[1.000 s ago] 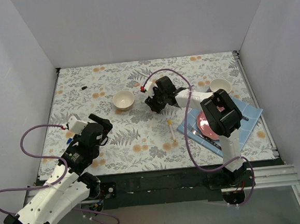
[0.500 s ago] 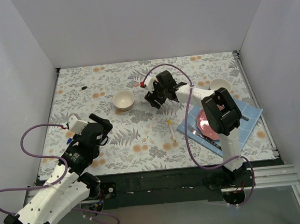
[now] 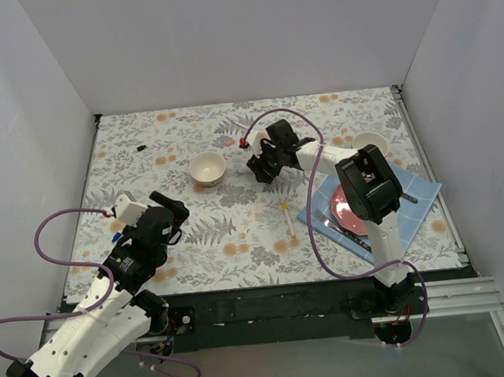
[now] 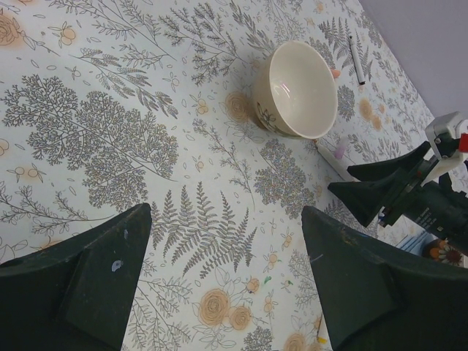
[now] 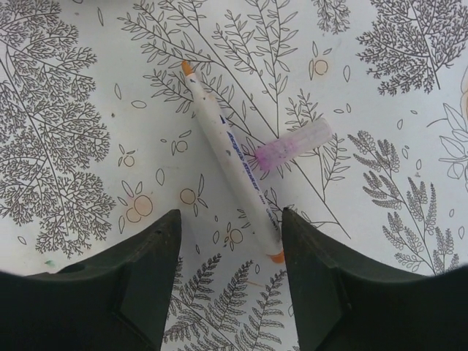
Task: Insert the pens into the pen caps
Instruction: Grab a barrel on the table with the right arm
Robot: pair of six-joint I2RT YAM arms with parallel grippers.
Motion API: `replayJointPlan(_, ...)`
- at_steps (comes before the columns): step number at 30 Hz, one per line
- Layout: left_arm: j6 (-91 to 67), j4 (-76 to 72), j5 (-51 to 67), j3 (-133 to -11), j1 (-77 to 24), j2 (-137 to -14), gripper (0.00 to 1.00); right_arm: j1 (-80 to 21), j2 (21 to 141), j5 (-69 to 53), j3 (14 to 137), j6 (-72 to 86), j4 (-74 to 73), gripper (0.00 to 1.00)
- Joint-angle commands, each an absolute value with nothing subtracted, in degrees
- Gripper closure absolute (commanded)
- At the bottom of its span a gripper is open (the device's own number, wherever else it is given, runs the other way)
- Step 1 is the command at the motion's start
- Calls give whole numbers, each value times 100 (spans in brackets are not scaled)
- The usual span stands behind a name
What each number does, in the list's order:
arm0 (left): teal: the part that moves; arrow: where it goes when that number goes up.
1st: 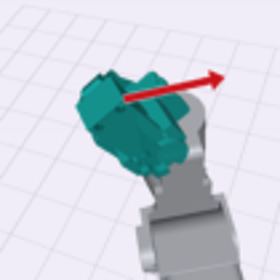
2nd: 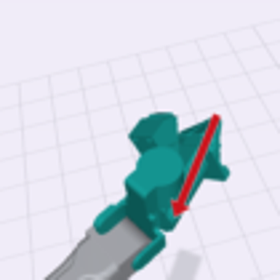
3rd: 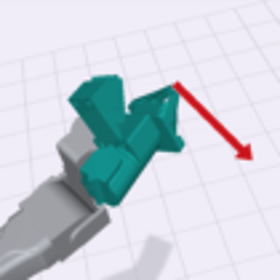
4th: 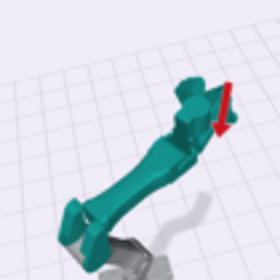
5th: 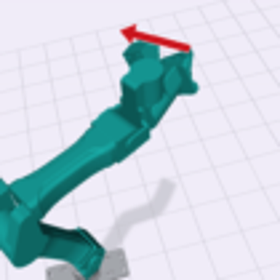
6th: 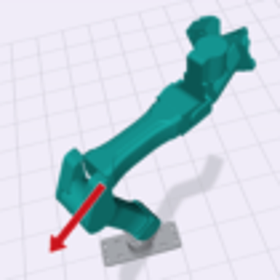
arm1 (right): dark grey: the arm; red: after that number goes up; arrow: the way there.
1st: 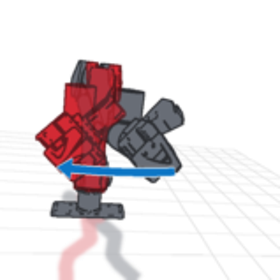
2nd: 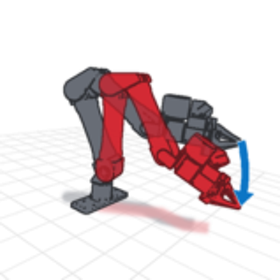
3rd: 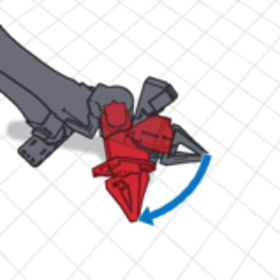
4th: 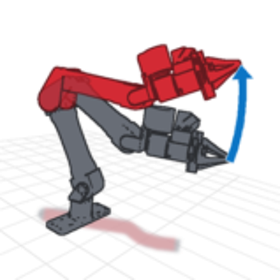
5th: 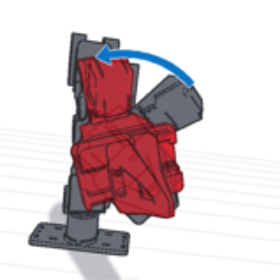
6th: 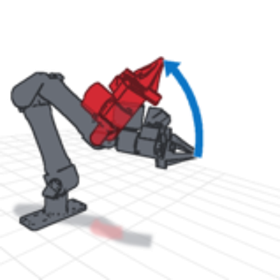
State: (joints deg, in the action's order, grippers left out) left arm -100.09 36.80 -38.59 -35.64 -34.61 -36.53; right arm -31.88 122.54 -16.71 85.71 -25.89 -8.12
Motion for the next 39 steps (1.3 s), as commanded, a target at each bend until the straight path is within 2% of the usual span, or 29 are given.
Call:
replayJointPlan(1, -9949, 3665, -3990, -3770, -3428, -3621, 17, -3199, 12384, -1802, 8649, -2514, -1046, 49)
replayJointPlan(3, -9975, 3700, -3964, -3823, -3436, -3638, 17, -3225, 12314, -1749, 8439, -2339, -1037, 59)
replayJointPlan(4, -9984, 3718, -3955, -3867, -3437, -3621, 17, -3243, 12261, -1584, 8316, -2242, -907, 67)
replayJointPlan(9, -9984, 3604, -3753, -3832, -3428, -3612, 18, -3717, 11814, -828, 7481, -1847, -554, 80)
replayJointPlan(10, -10106, 3612, -3709, -3815, -3428, -3665, 19, -3892, 11760, -556, 7227, -1767, -528, 87)
replayJointPlan(13, -10667, 3744, -3359, -3727, -3428, -3796, 20, -4208, 11436, -212, 6795, -1293, -484, 97)
replayJointPlan(21, -11610, 2990, -1935, -3017, -3428, -4438, 23, -5263, 10530, 701, 4897, 561, 104, 99)
replayJointPlan(25, -11742, 2146, -1311, -2646, -3428, -4824, 27, -5668, 10205, 563, 4158, 1493, 683, 99)
replayJointPlan(29, -11698, 1697, -1274, -2672, -3428, -5351, 28, -5923, 9897, 571, 3710, 2047, 1265, 99)
replayJointPlan(39, -11505, 1310, -1354, -3023, -3463, -6670, 27, -6196, 9580, 809, 3490, 2188, 1714, 99)
